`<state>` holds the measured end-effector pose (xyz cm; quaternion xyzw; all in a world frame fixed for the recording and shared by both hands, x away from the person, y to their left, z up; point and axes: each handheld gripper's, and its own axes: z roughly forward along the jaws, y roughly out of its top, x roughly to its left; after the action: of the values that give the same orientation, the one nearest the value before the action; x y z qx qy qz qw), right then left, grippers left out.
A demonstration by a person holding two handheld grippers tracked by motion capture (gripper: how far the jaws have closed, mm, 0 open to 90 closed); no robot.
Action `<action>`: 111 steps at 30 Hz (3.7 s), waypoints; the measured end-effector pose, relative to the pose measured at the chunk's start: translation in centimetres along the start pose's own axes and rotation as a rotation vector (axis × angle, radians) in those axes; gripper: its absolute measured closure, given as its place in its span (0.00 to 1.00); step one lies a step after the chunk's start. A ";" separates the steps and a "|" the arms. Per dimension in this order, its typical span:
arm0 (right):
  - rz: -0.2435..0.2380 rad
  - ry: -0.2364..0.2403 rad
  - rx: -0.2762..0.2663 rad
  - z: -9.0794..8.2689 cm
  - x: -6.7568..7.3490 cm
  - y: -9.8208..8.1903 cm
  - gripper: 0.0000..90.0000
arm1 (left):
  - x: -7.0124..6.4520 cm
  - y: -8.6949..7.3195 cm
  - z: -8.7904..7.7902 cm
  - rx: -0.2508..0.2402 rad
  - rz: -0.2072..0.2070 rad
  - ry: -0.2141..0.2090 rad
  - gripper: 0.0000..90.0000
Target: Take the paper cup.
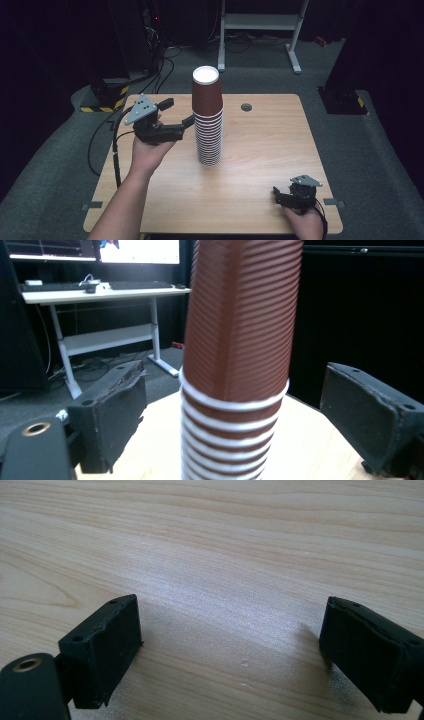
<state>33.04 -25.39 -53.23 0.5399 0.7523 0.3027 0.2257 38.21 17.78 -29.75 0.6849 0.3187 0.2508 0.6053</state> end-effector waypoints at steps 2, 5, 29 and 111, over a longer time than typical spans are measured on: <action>0.001 -0.001 0.001 0.0 0.0 0.0 0.10 | -0.4 0.6 0.7 0.002 0.013 -0.008 0.10; 0.000 0.000 0.001 0.0 0.0 0.0 0.10 | -0.9 1.4 1.7 0.009 0.017 -0.017 0.07; -0.005 0.005 0.000 0.0 0.0 0.0 0.10 | -0.6 3.8 6.6 0.061 0.014 -0.003 0.01; -0.007 0.006 0.000 0.0 0.0 0.0 0.11 | -1.1 6.1 6.4 -0.202 0.012 0.021 0.19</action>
<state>32.99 -25.38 -53.23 0.5364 0.7549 0.3035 0.2243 42.98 12.25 -24.59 0.6196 0.2942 0.2925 0.6663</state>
